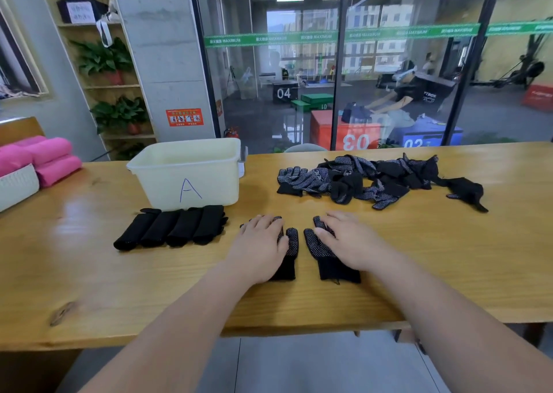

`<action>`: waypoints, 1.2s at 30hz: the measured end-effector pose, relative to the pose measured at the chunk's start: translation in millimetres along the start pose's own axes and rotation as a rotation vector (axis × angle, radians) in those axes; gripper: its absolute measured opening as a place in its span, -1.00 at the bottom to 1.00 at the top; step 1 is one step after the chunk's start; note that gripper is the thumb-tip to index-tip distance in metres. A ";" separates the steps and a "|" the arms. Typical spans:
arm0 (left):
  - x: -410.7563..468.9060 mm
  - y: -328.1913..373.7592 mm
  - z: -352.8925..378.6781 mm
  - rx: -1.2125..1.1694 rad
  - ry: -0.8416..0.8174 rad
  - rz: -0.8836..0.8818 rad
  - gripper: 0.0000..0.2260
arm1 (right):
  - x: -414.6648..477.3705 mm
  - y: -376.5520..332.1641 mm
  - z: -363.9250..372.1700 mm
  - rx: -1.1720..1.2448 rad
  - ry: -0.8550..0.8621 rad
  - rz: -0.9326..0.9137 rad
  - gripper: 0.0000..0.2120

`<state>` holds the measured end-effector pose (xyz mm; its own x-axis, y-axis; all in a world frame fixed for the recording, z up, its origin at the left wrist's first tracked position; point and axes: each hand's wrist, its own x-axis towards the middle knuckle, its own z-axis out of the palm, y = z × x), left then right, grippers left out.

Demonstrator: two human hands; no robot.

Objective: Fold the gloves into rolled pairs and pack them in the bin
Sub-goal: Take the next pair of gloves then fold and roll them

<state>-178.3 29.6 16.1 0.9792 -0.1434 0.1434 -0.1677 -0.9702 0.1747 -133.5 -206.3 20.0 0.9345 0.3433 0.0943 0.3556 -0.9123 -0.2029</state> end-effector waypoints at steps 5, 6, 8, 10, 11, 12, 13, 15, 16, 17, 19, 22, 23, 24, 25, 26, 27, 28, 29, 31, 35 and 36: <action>16.2 1.2 25.0 0.042 -0.141 -0.101 -0.34 | 12.5 -22.1 28.8 -0.079 -0.075 0.109 -0.27; 19.3 -0.1 26.9 0.053 -0.149 -0.102 -0.33 | 15.0 -21.7 30.6 -0.080 -0.066 0.124 -0.27; 23.0 -2.6 28.1 0.080 -0.142 -0.103 -0.31 | 18.6 -20.7 30.7 -0.105 -0.070 0.139 -0.27; 25.4 -5.0 27.8 0.100 -0.129 -0.113 -0.30 | 20.6 -19.4 29.9 -0.118 -0.081 0.152 -0.25; 26.2 -5.7 26.9 0.101 -0.135 -0.119 -0.30 | 21.0 -19.4 29.3 -0.121 -0.089 0.159 -0.24; 26.9 -6.2 25.6 0.100 -0.152 -0.121 -0.30 | 21.4 -19.7 28.6 -0.123 -0.098 0.163 -0.24; 27.6 -6.4 24.2 0.097 -0.173 -0.117 -0.30 | 21.7 -19.7 27.9 -0.125 -0.106 0.162 -0.24; 26.5 -7.1 22.0 0.093 -0.204 -0.102 -0.29 | 20.5 -20.3 26.6 -0.127 -0.117 0.152 -0.23; 24.8 -8.0 21.0 0.094 -0.208 -0.094 -0.29 | 18.7 -20.5 26.5 -0.129 -0.116 0.142 -0.23; 21.9 -9.4 20.6 0.094 -0.210 -0.084 -0.29 | 16.2 -20.7 27.3 -0.131 -0.114 0.129 -0.22; 14.1 -12.6 20.7 0.090 -0.208 -0.062 -0.29 | 8.7 -22.0 29.5 -0.134 -0.114 0.098 -0.22; 2.1 -15.7 22.1 0.066 -0.154 -0.056 -0.33 | 0.4 -25.1 32.3 -0.129 -0.113 0.068 -0.22; -0.2 -15.4 21.2 0.051 -0.108 -0.058 -0.35 | -0.5 -25.6 31.7 -0.119 -0.111 0.058 -0.23; -2.5 -14.4 19.4 0.038 -0.050 -0.058 -0.38 | -1.3 -25.8 30.5 -0.098 -0.106 0.043 -0.24; -4.4 -12.8 16.8 0.025 0.008 -0.052 -0.40 | -2.2 -25.1 28.5 -0.064 -0.094 0.021 -0.25; -7.3 -11.3 14.2 0.004 0.042 -0.043 -0.42 | -4.1 -24.1 25.9 -0.024 -0.077 -0.004 -0.27; -11.2 -10.1 11.9 -0.028 0.037 -0.031 -0.43 | -7.1 -23.0 23.5 0.009 -0.059 -0.028 -0.29; -15.6 -9.7 10.4 -0.053 -0.011 -0.019 -0.43 | -11.0 -22.1 20.9 0.027 -0.046 -0.052 -0.31; -20.4 -10.2 10.3 -0.049 -0.084 -0.004 -0.42 | -15.6 -21.3 19.2 0.029 -0.048 -0.075 -0.32; -26.9 -13.9 12.3 0.022 -0.193 0.021 -0.39 | -24.8 -21.8 18.9 -0.003 -0.100 -0.109 -0.34; -20.3 -20.9 12.1 0.059 -0.218 -0.003 -0.37 | -24.8 -25.1 29.2 -0.039 -0.110 -0.120 -0.37; -18.8 -21.4 12.2 0.062 -0.210 -0.012 -0.37 | -22.1 -25.5 30.8 -0.017 -0.081 -0.112 -0.37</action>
<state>-191.7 50.7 -2.2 0.9844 -0.1634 -0.0650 -0.1553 -0.9812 0.1144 -162.7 -183.7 -7.0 0.8875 0.4593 0.0359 0.4579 -0.8708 -0.1790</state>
